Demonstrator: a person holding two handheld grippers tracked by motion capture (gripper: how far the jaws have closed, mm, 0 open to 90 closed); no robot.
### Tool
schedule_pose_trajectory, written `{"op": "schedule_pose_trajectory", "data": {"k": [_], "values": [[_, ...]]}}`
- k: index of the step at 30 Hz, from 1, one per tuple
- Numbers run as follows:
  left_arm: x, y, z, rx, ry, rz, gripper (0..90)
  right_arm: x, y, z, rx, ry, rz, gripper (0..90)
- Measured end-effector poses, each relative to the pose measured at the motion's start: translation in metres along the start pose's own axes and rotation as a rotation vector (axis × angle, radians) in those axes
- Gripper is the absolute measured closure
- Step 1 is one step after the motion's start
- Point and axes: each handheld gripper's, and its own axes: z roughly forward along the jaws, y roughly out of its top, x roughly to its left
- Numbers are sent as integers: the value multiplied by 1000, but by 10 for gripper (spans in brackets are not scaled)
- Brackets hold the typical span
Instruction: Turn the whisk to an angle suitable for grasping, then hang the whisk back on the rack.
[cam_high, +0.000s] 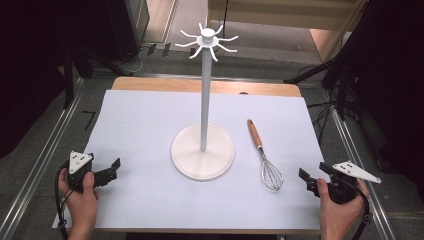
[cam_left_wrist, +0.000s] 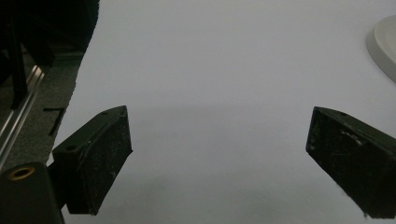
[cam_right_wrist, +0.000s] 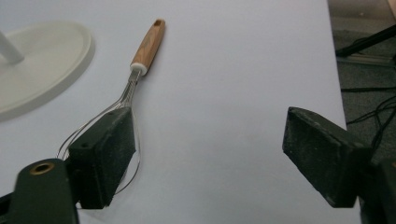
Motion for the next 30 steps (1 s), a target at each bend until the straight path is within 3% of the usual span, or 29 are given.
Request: {"op": "schedule_pose_trajectory", "data": {"k": [4, 5, 6, 9, 12, 20, 30], "values": [[-1, 0, 0, 4, 4, -1, 72, 8, 21, 10, 150, -10, -72, 137], [-1, 0, 0, 4, 4, -1, 72, 8, 21, 10, 150, -10, -72, 137], [-1, 0, 0, 6, 5, 10, 72, 10, 29, 15, 212, -4, -69, 141], [-2, 0, 0, 3, 10, 17, 72, 10, 36, 22, 283, -5, -66, 159], [-2, 0, 1, 9, 10, 17, 72, 11, 42, 29, 355, 9, -26, 182], [-3, 0, 1, 4, 9, 19, 72, 24, 58, 44, 428, 26, -16, 228], [-2, 0, 1, 5, 9, 16, 72, 42, 77, 61, 502, 8, -23, 278]]}}
